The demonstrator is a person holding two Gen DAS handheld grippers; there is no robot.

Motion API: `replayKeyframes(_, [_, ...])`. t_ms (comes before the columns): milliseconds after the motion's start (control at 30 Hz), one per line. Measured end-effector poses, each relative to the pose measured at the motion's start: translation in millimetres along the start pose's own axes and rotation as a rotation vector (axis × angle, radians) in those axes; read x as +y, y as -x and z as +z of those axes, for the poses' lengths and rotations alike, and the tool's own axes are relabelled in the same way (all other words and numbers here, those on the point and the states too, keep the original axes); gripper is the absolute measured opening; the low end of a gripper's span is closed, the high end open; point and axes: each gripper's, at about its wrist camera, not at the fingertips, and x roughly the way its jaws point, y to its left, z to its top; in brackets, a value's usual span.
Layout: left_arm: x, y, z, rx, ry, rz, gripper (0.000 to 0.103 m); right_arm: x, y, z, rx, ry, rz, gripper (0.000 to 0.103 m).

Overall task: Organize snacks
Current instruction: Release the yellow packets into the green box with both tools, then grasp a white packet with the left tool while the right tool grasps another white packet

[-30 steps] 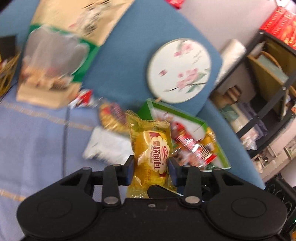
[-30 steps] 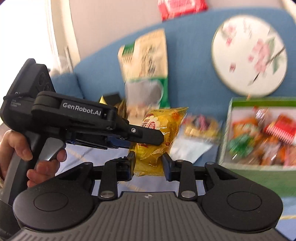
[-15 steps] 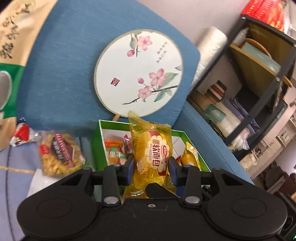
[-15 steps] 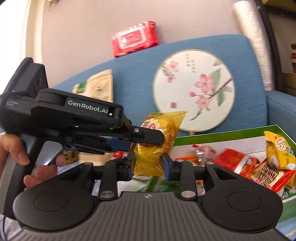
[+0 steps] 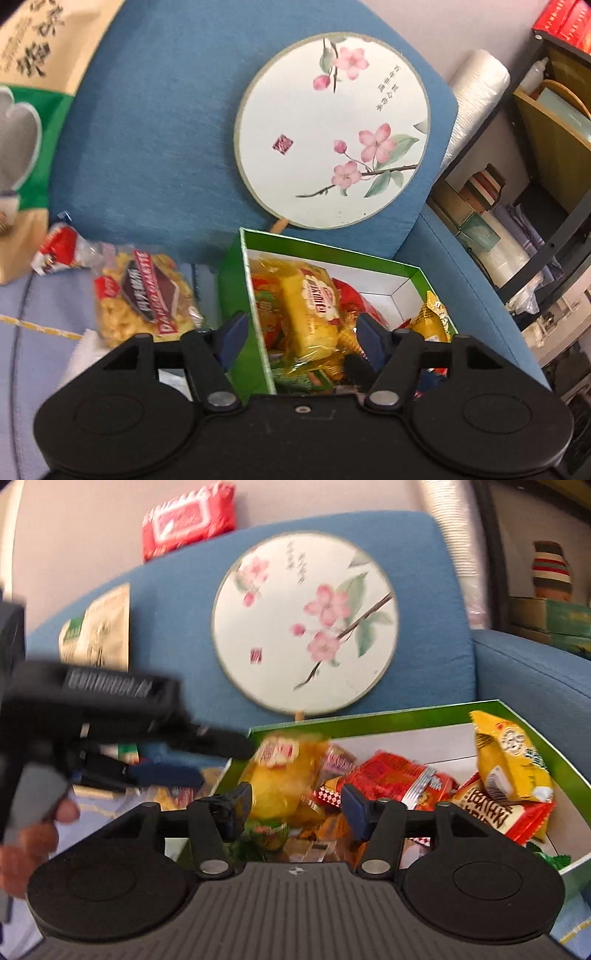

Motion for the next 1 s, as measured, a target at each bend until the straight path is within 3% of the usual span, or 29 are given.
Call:
replayKeyframes(33, [1.5,3.7,0.0,-0.004,-0.011,0.007,0.074,0.8,0.2,0.6,0.002,0.004,0.006,0.041])
replayKeyframes(167, [12.8,18.7,-2.2,-0.005,-0.002,0.022,0.077,6.2,-16.7,-8.3,0.038,0.038,-0.007,0.035])
replayKeyframes(233, [19.2,27.2,-5.2,-0.007,0.0,0.035,0.081,7.2,-20.7,-13.1,0.059,0.045,-0.024,0.046])
replayKeyframes(300, [25.3,38.3,-10.1,-0.011,-0.01,0.062,0.095,12.3,-13.3,-9.2,0.038,0.061,-0.003,0.049])
replayKeyframes(367, [33.0,49.9,-16.7,-0.018,-0.028,0.089,0.103,21.3,-1.0,-4.7,0.001,0.085,0.041,0.06])
replayKeyframes(433, [42.9,58.8,-23.3,-0.022,-0.026,0.118,0.103,34.1,11.4,-4.3,-0.018,0.128,0.089,0.085])
replayKeyframes(467, [48.5,61.2,-26.3,-0.017,-0.017,0.129,0.103,40.6,16.7,-6.5,-0.013,0.148,0.117,0.089])
replayKeyframes(700, [73.2,47.6,-36.7,0.026,0.001,0.194,0.103,83.3,26.8,-25.7,0.08,0.294,0.217,0.093])
replayKeyframes(833, [84.6,29.8,-35.5,0.05,-0.002,0.22,0.103,85.5,23.2,-30.0,0.145,0.286,0.261,0.093])
replayKeyframes(867, [89.4,26.1,-36.2,0.083,0.005,0.215,0.068,85.5,21.4,-30.6,0.172,0.273,0.273,0.093])
replayKeyframes(933, [94.4,32.7,-39.4,0.094,0.017,0.163,0.05,86.4,17.6,-31.3,0.232,0.244,0.327,0.093])
replayKeyframes(1000, [94.5,44.3,-45.5,0.122,0.01,0.135,0.049,89.8,14.8,-33.6,0.291,0.22,0.366,0.094])
